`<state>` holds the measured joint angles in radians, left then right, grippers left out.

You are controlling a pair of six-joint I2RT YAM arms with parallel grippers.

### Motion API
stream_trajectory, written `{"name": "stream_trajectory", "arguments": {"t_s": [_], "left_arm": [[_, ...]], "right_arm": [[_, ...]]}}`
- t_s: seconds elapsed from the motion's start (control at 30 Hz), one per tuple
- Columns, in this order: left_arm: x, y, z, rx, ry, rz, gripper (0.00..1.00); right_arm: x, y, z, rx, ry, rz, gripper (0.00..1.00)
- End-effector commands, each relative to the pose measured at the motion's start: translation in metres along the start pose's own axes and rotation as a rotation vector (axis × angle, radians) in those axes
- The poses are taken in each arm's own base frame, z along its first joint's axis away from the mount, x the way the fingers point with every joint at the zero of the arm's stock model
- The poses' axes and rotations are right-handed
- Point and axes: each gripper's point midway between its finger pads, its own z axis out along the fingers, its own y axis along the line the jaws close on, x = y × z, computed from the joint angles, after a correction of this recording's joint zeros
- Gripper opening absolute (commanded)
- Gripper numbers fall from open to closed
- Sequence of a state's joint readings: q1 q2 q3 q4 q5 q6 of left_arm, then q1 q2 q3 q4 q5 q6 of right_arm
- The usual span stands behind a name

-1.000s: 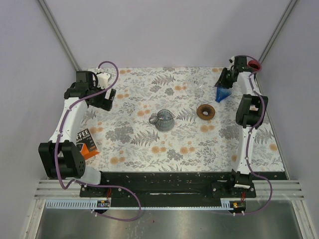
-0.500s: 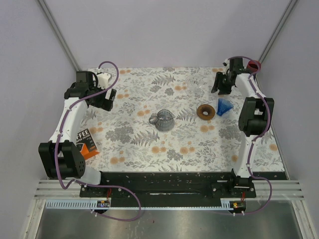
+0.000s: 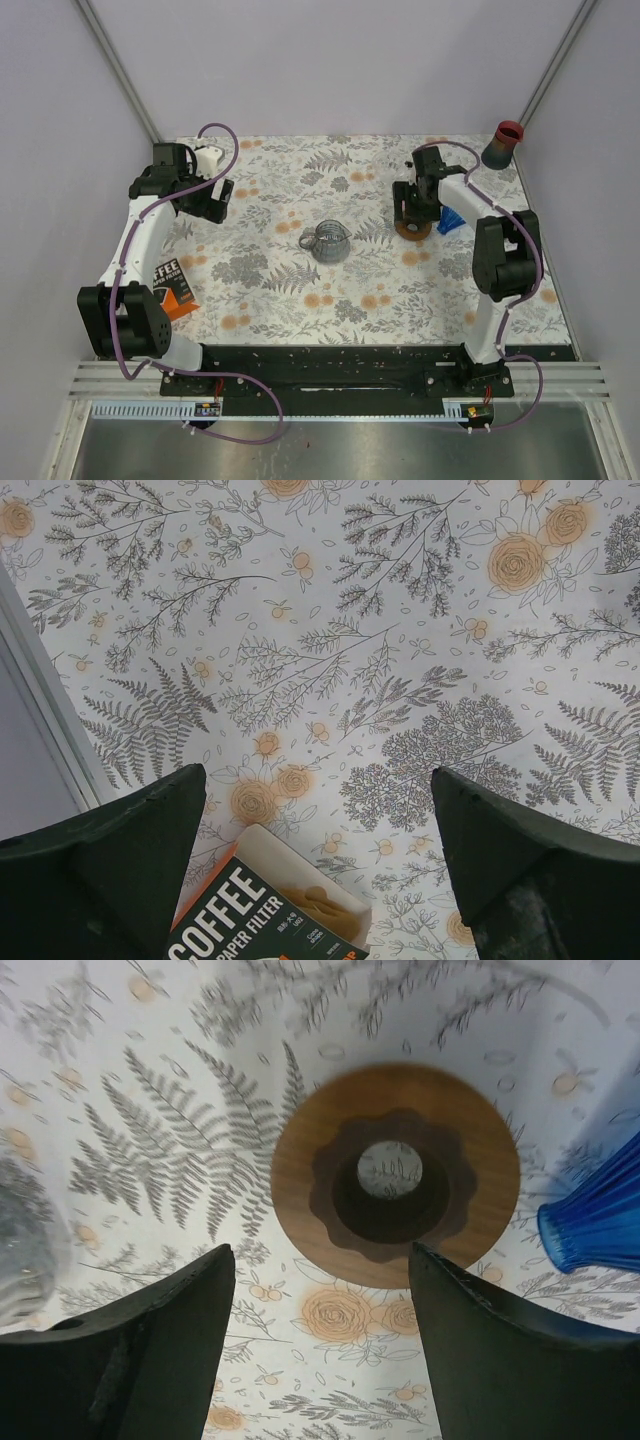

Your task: Place the coffee filter in the dripper

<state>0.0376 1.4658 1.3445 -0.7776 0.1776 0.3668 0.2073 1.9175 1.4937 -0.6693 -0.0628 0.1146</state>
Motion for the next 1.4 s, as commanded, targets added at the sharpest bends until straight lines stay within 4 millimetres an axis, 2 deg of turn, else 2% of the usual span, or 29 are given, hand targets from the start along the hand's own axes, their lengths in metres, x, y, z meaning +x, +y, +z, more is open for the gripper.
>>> {"name": "stream_trajectory", "arguments": {"t_s": [0.0,0.2,0.33,0.4,0.5,0.57,0.6,0.7,0.8,0.9,0.93,0.97,1.0,1.03,1.1,1.13,1.17,1.2,1.37], "left_arm": [[-0.019,0.0,-0.014,0.002,-0.066,0.014,0.99],[-0.021,-0.002,-0.018,0.005,-0.078,0.017,0.99],[-0.021,-0.003,-0.017,0.013,-0.08,0.016,0.99],[-0.021,-0.005,-0.017,0.026,-0.084,0.017,0.99],[-0.022,-0.007,-0.017,0.035,-0.088,0.014,0.99],[-0.023,-0.007,-0.019,0.036,-0.094,0.015,0.99],[-0.023,-0.009,-0.019,0.04,-0.094,0.016,0.99],[-0.022,-0.012,-0.02,0.056,-0.098,0.014,0.99],[-0.023,-0.022,-0.021,0.113,-0.105,0.014,0.99],[-0.034,-0.032,-0.025,0.178,-0.129,0.008,0.99],[-0.038,-0.036,-0.027,0.205,-0.137,0.004,0.99],[-0.044,-0.04,-0.03,0.235,-0.149,0.001,0.99],[-0.049,-0.045,-0.033,0.264,-0.156,-0.003,0.99],[-0.055,-0.05,-0.036,0.291,-0.163,-0.009,0.98],[-0.068,-0.06,-0.042,0.322,-0.182,-0.009,0.97],[-0.072,-0.06,-0.044,0.323,-0.189,-0.015,0.96],[-0.08,-0.079,-0.047,0.364,-0.198,0.017,0.96],[-0.084,-0.089,-0.048,0.386,-0.201,0.029,0.96],[-0.111,-0.143,-0.068,0.526,-0.235,0.052,0.96]], "right_arm": [[0.009,0.003,0.015,0.029,-0.007,-0.019,0.78],[0.011,0.007,0.032,0.083,-0.005,-0.139,0.73],[0.023,0.018,0.037,0.067,0.022,-0.208,0.54],[0.024,0.02,0.038,0.066,0.02,-0.251,0.55],[0.021,0.016,0.041,0.09,0.007,-0.285,0.66],[0.02,0.016,0.048,0.086,0.009,-0.306,0.66],[0.021,0.017,0.051,0.083,0.015,-0.313,0.62],[0.024,0.02,0.052,0.066,0.036,-0.304,0.36],[0.02,0.03,0.04,0.019,0.01,-0.313,0.21],[0.0,0.042,0.009,-0.012,-0.101,-0.343,0.09],[-0.009,0.047,-0.008,-0.021,-0.156,-0.357,0.02],[-0.019,0.052,-0.023,-0.029,-0.214,-0.372,0.0],[-0.027,0.062,-0.042,-0.072,-0.282,-0.4,0.0],[-0.039,0.074,-0.071,-0.107,-0.38,-0.448,0.0],[-0.042,0.101,-0.109,-0.188,-0.506,-0.592,0.0],[-0.04,0.115,-0.127,-0.237,-0.573,-0.686,0.0],[-0.033,0.128,-0.138,-0.284,-0.611,-0.773,0.0],[-0.025,0.142,-0.151,-0.339,-0.652,-0.877,0.0],[0.029,0.187,-0.18,-0.527,-0.723,-1.35,0.0]]}}
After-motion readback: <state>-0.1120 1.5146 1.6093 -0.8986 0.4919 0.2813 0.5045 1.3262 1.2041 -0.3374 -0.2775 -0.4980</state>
